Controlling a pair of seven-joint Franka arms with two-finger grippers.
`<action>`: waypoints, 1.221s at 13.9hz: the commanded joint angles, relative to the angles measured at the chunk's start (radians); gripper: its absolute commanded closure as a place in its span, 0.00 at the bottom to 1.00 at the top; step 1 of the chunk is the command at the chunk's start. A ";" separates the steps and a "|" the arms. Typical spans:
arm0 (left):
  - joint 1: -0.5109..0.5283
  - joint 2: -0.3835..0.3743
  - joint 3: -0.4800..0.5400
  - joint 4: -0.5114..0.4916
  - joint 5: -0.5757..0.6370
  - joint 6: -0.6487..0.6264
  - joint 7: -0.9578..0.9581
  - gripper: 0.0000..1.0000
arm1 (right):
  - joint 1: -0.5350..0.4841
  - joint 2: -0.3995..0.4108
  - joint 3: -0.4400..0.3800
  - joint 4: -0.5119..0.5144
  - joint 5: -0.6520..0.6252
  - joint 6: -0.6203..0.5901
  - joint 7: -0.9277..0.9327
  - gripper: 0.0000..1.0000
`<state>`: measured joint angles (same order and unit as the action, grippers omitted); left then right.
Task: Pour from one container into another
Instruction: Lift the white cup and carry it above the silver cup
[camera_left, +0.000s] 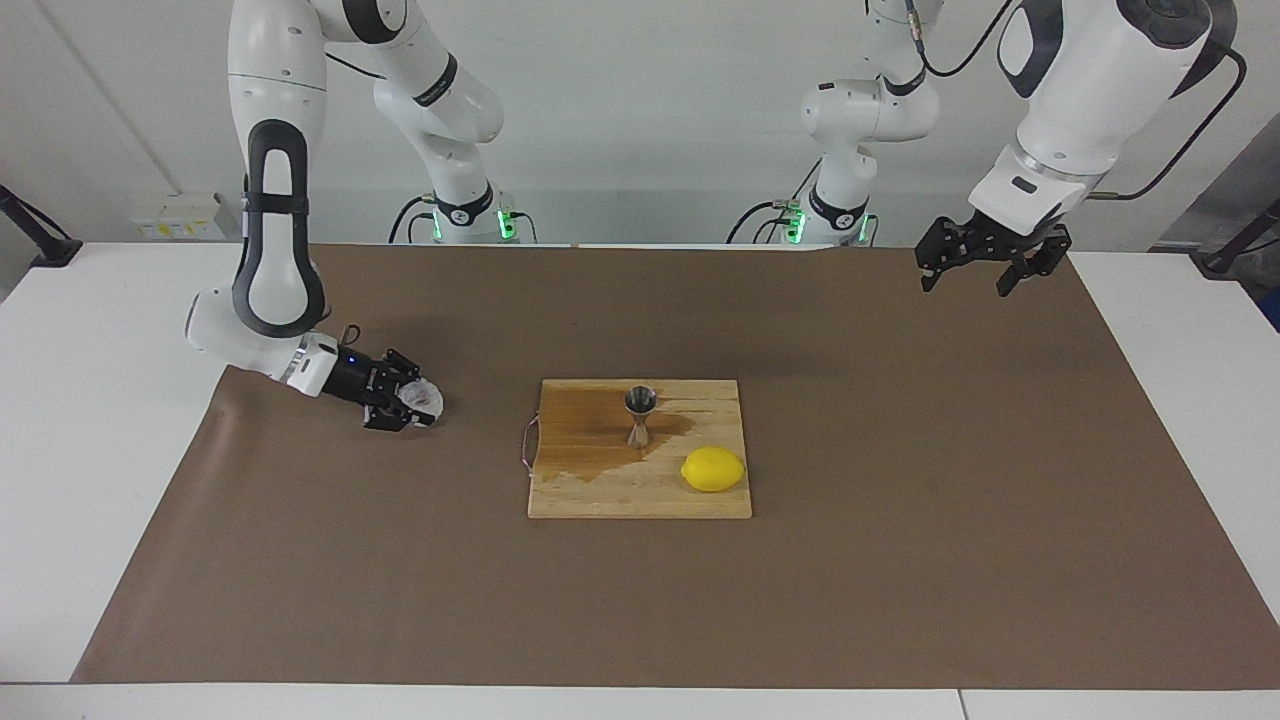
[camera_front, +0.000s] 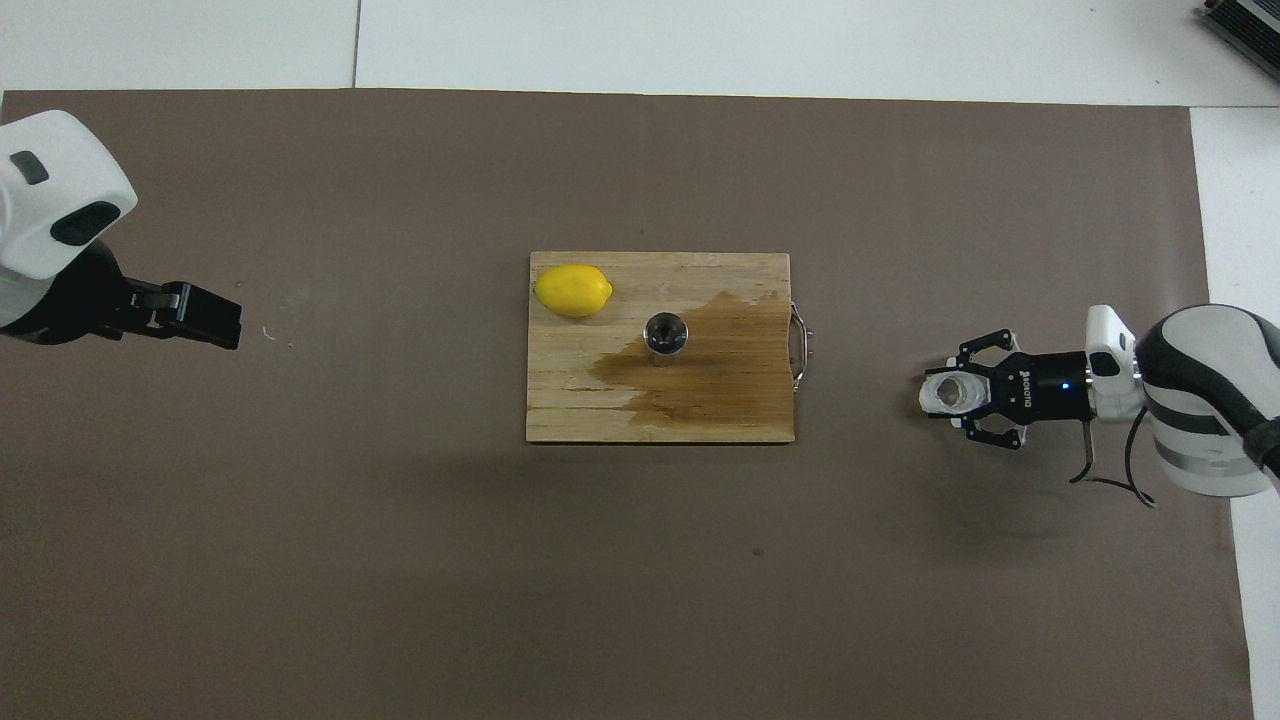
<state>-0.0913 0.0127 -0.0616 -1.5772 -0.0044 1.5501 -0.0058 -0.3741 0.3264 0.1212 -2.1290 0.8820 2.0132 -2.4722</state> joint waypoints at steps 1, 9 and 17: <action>0.005 -0.020 0.000 -0.021 -0.014 -0.007 0.001 0.00 | 0.004 -0.006 0.018 0.036 0.029 0.003 0.046 0.89; 0.005 -0.020 0.000 -0.020 -0.014 -0.007 0.001 0.00 | 0.291 -0.138 0.043 0.102 -0.043 0.163 0.664 0.89; 0.005 -0.020 0.000 -0.021 -0.014 -0.007 0.001 0.00 | 0.538 -0.119 0.044 0.285 -0.546 0.233 1.389 0.90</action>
<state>-0.0913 0.0127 -0.0616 -1.5773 -0.0046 1.5501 -0.0058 0.1233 0.1824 0.1655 -1.8868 0.4243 2.2436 -1.1872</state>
